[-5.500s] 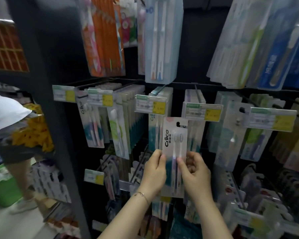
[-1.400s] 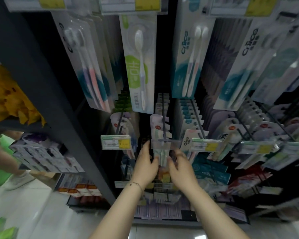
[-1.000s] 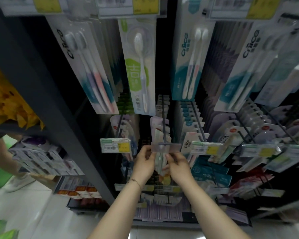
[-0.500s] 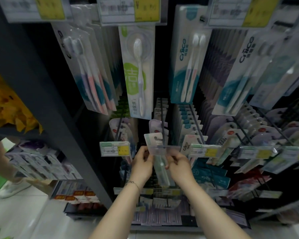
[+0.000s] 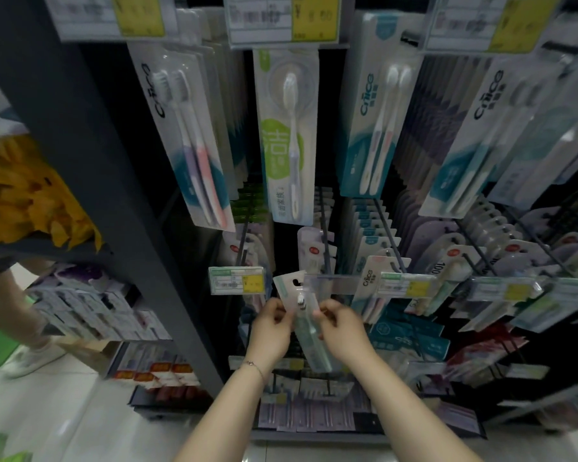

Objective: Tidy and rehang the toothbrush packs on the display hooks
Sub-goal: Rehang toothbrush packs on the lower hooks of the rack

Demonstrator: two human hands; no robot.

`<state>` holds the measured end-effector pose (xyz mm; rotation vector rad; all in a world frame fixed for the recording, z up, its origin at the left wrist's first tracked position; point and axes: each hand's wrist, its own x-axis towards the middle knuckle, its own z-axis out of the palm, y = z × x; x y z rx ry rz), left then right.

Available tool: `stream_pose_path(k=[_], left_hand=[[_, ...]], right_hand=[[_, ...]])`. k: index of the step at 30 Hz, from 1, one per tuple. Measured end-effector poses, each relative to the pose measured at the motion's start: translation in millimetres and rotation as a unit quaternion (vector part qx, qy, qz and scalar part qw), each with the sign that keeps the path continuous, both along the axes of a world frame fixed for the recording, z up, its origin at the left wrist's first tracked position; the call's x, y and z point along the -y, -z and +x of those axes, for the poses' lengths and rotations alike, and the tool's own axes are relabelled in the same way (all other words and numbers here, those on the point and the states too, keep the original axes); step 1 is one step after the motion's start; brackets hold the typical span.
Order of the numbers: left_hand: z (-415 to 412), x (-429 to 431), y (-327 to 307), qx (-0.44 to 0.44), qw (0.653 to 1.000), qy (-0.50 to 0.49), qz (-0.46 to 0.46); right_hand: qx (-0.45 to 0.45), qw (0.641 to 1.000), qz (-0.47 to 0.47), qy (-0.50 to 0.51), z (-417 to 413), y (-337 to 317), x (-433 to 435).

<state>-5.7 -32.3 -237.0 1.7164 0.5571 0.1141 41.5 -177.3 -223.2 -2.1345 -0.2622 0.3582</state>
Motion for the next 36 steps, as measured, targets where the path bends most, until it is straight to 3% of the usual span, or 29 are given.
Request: stream_pose_path(k=[9,17,24,36], left_hand=[[-24,2,7,-0.014,0.997,0.065,0.03],[-28,25,-3,-0.013,0.988,0.143,0.065],[-20,60,-31,0.062,0.973,0.202,0.09],[10,139,-105,0.185,0.971,0.145,0.046]], right_hand=[[-0.002,1.0,0.011,0.003,-33,14,13],[0.024,0.995,0.063,0.07,-52,1,48],[0.06,0.984,0.127,0.11,-48,-27,81],[0.125,0.96,0.222,0.12,-13,-103,153]])
